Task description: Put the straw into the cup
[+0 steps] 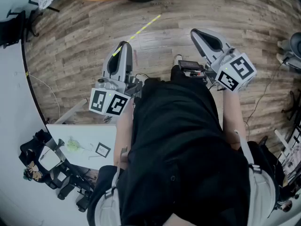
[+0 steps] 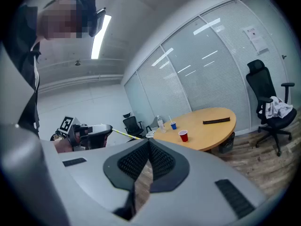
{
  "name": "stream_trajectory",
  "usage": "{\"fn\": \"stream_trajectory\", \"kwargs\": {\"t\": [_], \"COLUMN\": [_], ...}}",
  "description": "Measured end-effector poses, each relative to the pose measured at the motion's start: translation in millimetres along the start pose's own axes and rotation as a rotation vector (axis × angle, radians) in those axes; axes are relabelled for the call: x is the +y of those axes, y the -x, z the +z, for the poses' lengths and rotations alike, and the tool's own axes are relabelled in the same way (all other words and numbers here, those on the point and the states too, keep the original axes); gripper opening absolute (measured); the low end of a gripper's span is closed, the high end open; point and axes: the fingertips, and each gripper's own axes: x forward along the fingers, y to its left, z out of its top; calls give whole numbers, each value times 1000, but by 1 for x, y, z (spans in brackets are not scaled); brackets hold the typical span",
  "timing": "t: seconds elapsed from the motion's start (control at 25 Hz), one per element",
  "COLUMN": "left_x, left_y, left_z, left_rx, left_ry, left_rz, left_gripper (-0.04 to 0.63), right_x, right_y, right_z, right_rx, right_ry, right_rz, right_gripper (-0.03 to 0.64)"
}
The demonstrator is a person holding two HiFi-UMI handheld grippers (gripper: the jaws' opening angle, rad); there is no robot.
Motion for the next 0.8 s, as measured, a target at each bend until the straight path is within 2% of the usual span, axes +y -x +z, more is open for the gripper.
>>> {"fn": "stream_trajectory", "kwargs": {"t": [0.24,0.44,0.8], "left_x": [0,-10,-27], "left_y": [-7,-15,-22], "left_z": [-6,-12,-17], "left_rx": [5,18,18], "left_ry": [1,-1,-23], "left_rz": [-6,-20,8], "left_gripper": [35,35,35], "right_x": [-5,-13,-31], "right_y": [6,13,34], "right_z": [-3,-2,0], "right_rx": [2,-21,-34], "right_ry": [7,-34,-51], "right_rz": [-13,-18,-30], "right_gripper": [17,18,18]}}
